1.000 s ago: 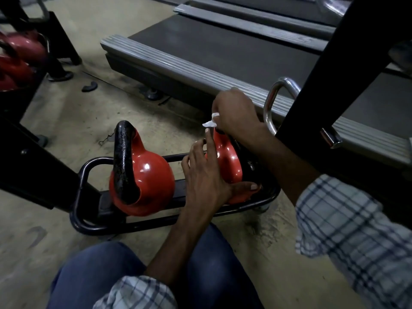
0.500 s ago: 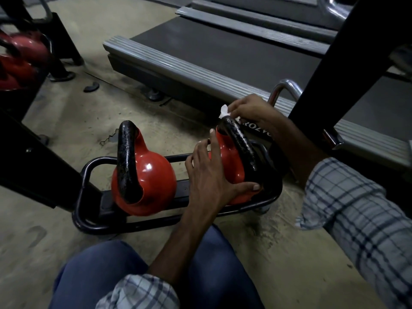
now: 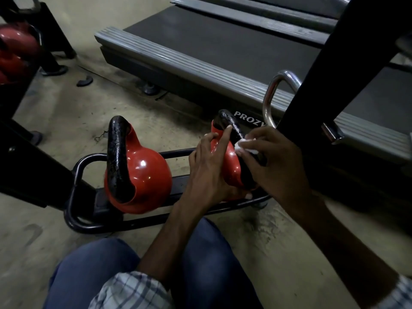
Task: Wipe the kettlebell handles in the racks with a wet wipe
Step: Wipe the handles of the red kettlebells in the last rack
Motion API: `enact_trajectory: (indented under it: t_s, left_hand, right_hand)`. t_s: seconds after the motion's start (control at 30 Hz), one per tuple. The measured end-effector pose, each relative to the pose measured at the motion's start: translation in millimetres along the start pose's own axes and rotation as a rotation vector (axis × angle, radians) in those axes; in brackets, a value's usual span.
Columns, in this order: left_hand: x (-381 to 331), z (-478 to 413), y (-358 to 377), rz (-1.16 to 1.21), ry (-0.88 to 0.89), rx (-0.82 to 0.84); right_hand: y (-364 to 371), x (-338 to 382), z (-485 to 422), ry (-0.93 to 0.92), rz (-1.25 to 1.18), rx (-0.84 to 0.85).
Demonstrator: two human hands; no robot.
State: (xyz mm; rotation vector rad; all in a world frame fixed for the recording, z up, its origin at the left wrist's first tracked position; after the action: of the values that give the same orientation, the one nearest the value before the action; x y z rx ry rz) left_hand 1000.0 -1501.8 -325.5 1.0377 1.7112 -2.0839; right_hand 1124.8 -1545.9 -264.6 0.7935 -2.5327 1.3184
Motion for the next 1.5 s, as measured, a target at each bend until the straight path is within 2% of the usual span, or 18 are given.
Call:
enact_trajectory:
  t_s: [0.13, 0.23, 0.4, 0.63, 0.73, 0.9, 0.97, 1.03, 1.23, 1.37, 1.43, 1.5]
  left_hand:
    - [2, 0, 0, -0.047, 0.032, 0.002]
    - [2, 1, 1, -0.058, 0.037, 0.001]
    - [0, 1, 0, -0.067, 0.041, -0.021]
    - [0, 2, 0, -0.047, 0.028, -0.02]
    - [-1, 3, 0, -0.031, 0.028, -0.013]
    - [-4, 2, 1, -0.014, 0.012, -0.015]
    - [-8, 2, 1, -0.019, 0.012, -0.029]
    - [-10, 2, 0, -0.028, 0.014, -0.046]
    - [-7, 2, -3, -0.042, 0.006, -0.03]
    - [-5, 1, -1, -0.069, 0.011, -0.023]
    - [-5, 1, 0, -0.088, 0.018, -0.026]
    - [-4, 1, 0, -0.097, 0.02, -0.024]
  right_hand:
    - [1, 17, 33, -0.033, 0.146, 0.008]
    - [1, 22, 58, -0.025, 0.14, -0.051]
    - [-5, 4, 95, 0.296, -0.146, -0.321]
    - [12, -37, 107, 0.677, -0.568, -0.535]
    - [27, -65, 98, 0.754, -0.696, -0.408]
    - [64, -85, 62, 0.735, -0.987, 0.049]
    - [74, -84, 55, 0.728, -1.049, 0.172]
    - [75, -85, 55, 0.722, -1.016, 0.164]
    - [25, -63, 93, 0.665, -0.576, -0.323]
    - [12, -34, 125, 0.721, -0.483, -0.463]
    - [8, -15, 122, 0.624, -0.436, -0.495]
    - [3, 2, 108, 0.437, -0.308, -0.471]
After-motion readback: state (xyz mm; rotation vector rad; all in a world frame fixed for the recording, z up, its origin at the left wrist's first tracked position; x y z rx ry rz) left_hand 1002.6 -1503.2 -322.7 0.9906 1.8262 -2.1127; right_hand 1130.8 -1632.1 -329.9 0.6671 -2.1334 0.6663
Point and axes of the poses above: each hand's wrist, its own z-axis away from the middle knuckle, its own y-axis out of the palm, x = y × z, the point moved 9 cm from there along -z, towards the middle knuckle, and after that the axes turned 13 degrees about -y, right-handed, at the moved point
